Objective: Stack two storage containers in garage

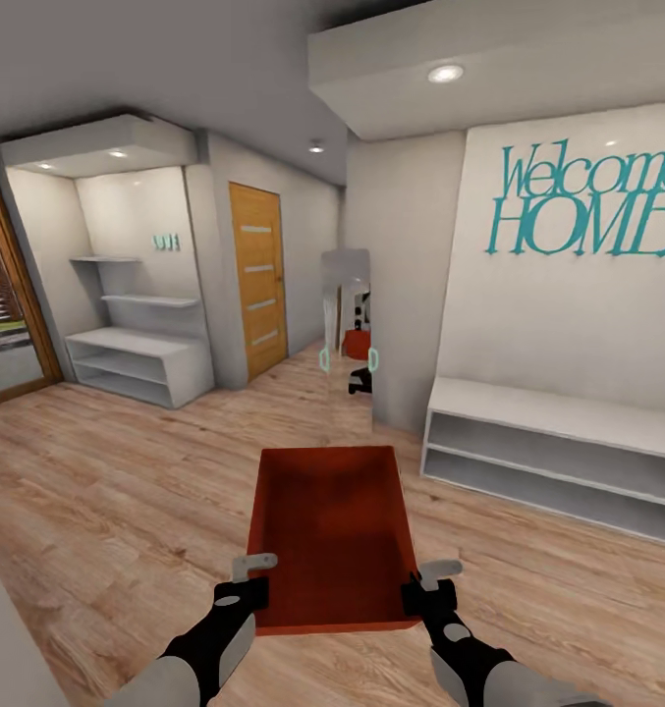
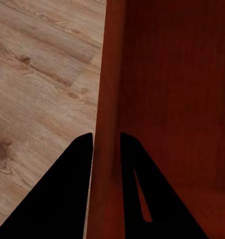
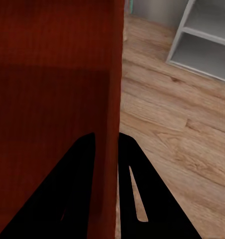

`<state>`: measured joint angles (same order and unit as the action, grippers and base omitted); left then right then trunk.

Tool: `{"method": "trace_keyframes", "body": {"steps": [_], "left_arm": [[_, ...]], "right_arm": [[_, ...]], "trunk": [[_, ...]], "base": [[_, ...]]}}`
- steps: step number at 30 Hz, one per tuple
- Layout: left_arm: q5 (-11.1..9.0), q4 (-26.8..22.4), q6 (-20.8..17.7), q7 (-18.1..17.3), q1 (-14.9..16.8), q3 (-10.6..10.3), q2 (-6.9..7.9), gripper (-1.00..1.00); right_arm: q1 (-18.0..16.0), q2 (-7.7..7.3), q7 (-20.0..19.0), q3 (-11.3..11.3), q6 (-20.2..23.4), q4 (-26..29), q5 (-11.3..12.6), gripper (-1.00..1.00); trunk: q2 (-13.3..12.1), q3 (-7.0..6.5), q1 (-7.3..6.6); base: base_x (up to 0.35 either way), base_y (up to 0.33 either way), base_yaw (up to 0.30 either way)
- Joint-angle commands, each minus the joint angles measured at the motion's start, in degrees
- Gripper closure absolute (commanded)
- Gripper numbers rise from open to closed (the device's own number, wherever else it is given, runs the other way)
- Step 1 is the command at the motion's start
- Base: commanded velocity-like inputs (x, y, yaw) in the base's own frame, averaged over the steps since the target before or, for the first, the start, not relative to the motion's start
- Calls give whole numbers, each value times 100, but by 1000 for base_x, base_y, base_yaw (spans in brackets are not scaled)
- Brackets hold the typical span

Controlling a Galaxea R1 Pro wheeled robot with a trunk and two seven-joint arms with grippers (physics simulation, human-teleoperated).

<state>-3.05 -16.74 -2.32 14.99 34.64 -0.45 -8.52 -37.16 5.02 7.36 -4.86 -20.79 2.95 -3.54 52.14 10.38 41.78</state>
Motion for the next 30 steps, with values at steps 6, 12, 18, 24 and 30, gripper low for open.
{"method": "trace_keyframes", "body": {"steps": [6,12,18,24,30], "left_arm": [[-12,4,-32,83,-1,1,44,100],[-12,-3,-31,83,-1,1,44,100],[-12,-8,-32,83,-1,1,44,100],[-12,-13,-32,83,-1,1,44,100],[-12,-14,-30,83,-1,1,44,100]], "right_arm": [[-10,-1,91,222,-30,12,38,100],[-10,-1,91,222,-30,12,38,100],[-10,-1,91,226,-30,12,38,100],[-10,-1,91,225,-30,12,38,100],[-10,7,91,222,-25,12,38,100]], "trunk": [[6,8,4],[6,8,4],[6,8,4],[6,8,4],[6,8,4]], "base": [[322,0,272],[322,0,272],[322,0,152],[322,0,10],[322,0,0]]}}
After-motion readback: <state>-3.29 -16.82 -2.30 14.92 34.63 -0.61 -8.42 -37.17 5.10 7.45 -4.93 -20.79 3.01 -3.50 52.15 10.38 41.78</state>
